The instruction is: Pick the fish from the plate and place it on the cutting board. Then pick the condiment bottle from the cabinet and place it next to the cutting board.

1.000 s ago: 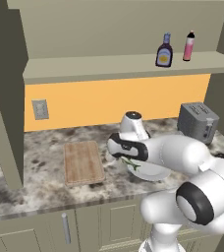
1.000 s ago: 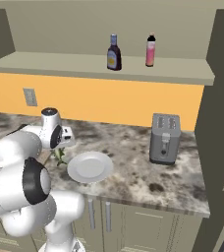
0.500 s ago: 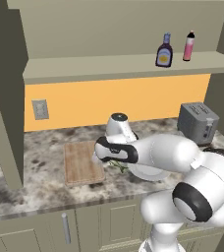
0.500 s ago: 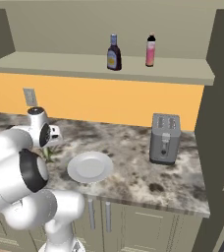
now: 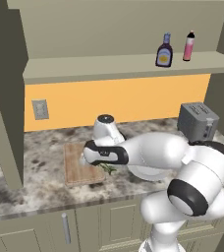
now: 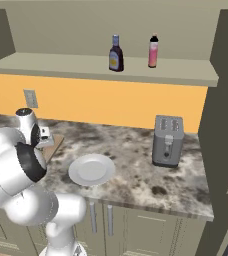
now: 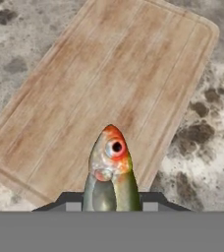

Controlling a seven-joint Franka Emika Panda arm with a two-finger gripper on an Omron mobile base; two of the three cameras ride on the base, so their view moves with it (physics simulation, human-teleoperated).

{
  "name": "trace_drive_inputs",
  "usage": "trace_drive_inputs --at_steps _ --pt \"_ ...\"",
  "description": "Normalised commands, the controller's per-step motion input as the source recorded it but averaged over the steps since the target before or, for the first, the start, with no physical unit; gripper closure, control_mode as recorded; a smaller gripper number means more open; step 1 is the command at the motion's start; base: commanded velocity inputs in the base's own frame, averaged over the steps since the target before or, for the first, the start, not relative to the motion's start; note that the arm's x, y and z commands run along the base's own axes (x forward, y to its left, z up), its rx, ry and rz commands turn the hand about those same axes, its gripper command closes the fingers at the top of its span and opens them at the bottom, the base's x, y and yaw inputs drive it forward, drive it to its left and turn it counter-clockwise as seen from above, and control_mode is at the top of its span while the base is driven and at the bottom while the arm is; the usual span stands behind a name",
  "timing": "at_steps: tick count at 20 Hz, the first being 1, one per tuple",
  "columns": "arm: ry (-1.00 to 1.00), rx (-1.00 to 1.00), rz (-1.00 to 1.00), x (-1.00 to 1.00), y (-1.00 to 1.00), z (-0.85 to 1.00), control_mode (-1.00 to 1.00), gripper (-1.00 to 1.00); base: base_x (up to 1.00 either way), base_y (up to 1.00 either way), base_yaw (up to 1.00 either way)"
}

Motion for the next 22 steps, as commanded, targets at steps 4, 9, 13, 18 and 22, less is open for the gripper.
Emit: trace_drive_inputs --at_steps 4,9,13,18,22 --pt "0.00 0.00 -0.02 0.00 0.33 0.00 -1.00 1.00 0.00 0.00 0.00" --pt "0.00 0.00 -0.03 0.10 0.24 -0.01 -1.00 1.00 0.00 0.00 0.00" --pt "0.00 0.00 -0.03 0.18 0.23 -0.14 -1.00 1.00 0.00 0.00 0.00" --pt "0.00 -0.01 -0.01 0.22 0.18 -0.26 -1.00 1.00 0.00 0.00 0.00" --pt "0.00 0.00 0.00 0.24 0.15 -0.27 -1.00 1.00 0.00 0.00 0.00"
